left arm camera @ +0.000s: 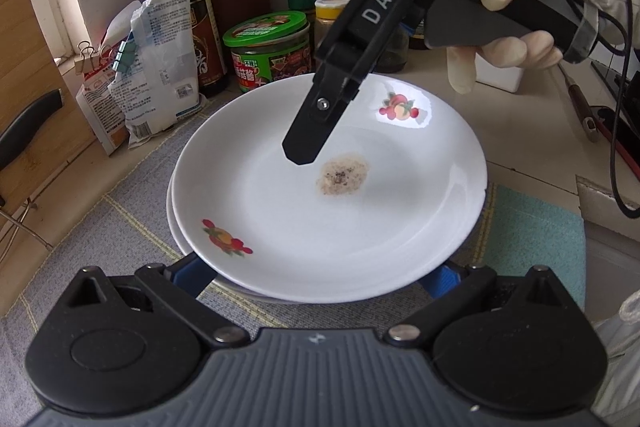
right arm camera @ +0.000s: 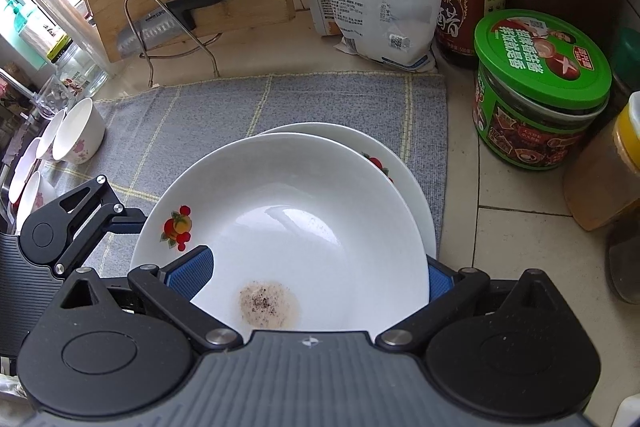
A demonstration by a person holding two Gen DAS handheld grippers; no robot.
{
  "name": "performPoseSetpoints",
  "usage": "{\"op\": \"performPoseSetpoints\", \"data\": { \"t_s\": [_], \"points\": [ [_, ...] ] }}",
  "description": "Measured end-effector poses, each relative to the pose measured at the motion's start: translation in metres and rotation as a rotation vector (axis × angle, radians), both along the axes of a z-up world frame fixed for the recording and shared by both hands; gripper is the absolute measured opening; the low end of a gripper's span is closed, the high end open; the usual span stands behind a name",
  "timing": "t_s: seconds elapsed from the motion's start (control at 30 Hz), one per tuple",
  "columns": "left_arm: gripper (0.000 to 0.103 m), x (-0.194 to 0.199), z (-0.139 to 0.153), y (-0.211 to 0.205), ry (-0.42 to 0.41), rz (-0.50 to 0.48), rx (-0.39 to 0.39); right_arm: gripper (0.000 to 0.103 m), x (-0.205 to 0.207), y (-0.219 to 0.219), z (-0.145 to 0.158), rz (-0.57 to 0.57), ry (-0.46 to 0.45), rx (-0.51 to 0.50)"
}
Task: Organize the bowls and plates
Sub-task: 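Lower the held plate onto the stacked plates with the right gripper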
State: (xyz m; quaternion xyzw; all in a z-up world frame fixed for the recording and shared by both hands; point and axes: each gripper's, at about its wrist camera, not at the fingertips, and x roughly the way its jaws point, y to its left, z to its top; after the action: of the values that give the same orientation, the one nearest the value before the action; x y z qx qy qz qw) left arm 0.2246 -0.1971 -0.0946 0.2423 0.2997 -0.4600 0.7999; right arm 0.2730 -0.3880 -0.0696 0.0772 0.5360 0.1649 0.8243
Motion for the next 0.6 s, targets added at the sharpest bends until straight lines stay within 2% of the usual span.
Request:
{"op": "performPoseSetpoints", "data": {
  "t_s": [0.6],
  "points": [
    [0.102, 0.009, -0.006, -0.010, 0.019, -0.025, 0.020, 0.103, -0.015, -0.003, 0.008, -0.062, 0.010, -0.058]
  ]
}}
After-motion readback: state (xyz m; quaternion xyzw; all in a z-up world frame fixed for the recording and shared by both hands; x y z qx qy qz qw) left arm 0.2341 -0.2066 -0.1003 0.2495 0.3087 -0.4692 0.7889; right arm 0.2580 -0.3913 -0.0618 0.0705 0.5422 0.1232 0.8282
